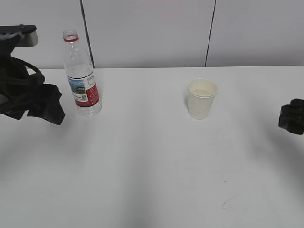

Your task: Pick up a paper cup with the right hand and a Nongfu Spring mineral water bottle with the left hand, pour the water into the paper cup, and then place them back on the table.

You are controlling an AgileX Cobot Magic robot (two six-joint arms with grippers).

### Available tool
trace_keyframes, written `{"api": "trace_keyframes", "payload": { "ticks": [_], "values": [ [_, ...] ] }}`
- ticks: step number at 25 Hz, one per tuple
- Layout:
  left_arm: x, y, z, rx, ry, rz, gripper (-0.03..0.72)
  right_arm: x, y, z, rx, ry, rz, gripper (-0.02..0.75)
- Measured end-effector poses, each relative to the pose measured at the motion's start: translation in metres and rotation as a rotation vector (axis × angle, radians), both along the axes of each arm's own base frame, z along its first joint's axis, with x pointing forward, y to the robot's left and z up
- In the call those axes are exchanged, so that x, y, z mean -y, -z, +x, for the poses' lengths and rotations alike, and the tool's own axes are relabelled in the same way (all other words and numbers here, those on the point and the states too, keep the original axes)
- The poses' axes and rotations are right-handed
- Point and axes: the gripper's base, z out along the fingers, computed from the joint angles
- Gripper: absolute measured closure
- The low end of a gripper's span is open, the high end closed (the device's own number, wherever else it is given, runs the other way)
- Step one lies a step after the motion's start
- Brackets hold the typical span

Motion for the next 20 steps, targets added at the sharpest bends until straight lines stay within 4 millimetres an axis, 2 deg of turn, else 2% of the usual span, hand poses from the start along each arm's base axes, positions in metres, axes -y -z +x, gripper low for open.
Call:
{"api": "trace_keyframes", "payload": {
  "ticks": [4, 12, 15, 20],
  "values": [
    [-0.004, -0.012, -0.004, -0.072, -0.013, 0.046, 0.137, -0.003, -0.002, -0.007, -0.18, -0.021, 0.015, 0.153],
    [-0.014, -0.01, -0.017, -0.236, -0.099, 0.135, 0.137, -0.012, -0.039, -0.019, -0.523, -0.195, 0.04, 0.154],
    [-0.014, -0.01, -0.018, -0.247, -0.139, 0.123, 0.137, -0.012, -0.054, -0.02, -0.575, -0.213, 0.037, 0.154],
    [-0.012, -0.01, -0.019, -0.259, -0.216, 0.083, 0.137, -0.014, -0.069, -0.015, -0.553, -0.243, 0.038, 0.154]
  ]
}}
